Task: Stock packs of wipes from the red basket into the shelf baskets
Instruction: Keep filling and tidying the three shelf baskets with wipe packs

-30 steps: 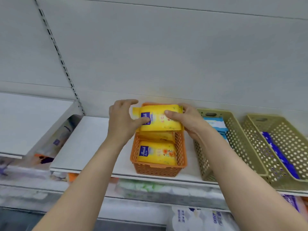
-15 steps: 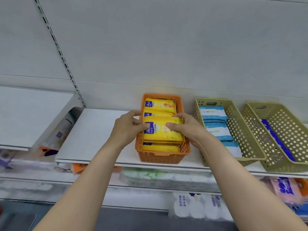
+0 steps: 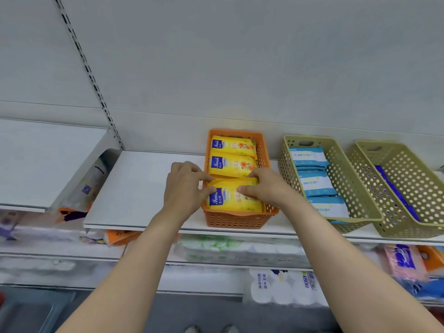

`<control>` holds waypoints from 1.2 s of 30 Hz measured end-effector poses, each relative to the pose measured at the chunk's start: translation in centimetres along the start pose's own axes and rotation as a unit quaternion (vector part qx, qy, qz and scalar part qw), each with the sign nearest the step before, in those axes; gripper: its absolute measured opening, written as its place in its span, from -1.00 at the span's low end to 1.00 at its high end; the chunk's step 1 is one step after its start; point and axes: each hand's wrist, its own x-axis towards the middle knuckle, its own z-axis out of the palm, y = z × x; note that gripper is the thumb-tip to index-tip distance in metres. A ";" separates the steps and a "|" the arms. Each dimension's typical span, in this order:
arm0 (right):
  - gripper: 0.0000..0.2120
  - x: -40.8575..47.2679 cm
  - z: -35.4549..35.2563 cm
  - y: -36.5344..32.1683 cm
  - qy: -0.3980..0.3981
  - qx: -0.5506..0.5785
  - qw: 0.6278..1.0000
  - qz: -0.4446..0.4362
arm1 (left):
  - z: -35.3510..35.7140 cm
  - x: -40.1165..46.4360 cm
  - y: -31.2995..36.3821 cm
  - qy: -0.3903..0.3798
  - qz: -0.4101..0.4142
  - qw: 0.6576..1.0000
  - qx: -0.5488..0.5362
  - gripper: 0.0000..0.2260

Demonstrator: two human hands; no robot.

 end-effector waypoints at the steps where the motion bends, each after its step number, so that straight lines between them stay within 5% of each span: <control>1: -0.47 0.0 0.1 -0.1 0.003 -0.009 1.000 -0.004 | 0.1 0.1 -0.3 0.001 -0.001 1.000 0.008 -0.70; 6: -0.49 -0.4 0.7 -0.8 0.032 -0.101 0.994 -0.007 | 0.6 0.5 -0.3 -0.046 -0.040 0.993 -0.105 -0.49; 11: -0.43 0.0 1.3 -1.6 0.178 -0.179 0.967 -0.044 | 1.0 0.9 0.7 -0.083 -0.071 0.962 -0.250 -0.49; 19: -0.39 3.3 5.1 -0.9 0.030 -0.171 0.982 -0.079 | 2.1 0.9 0.2 -0.089 -0.082 0.955 -0.272 -0.47; 36: -0.39 3.8 5.5 -0.9 0.034 -0.210 0.970 -0.115 | 2.9 0.8 0.6 -0.048 -0.104 0.966 -0.232 -0.54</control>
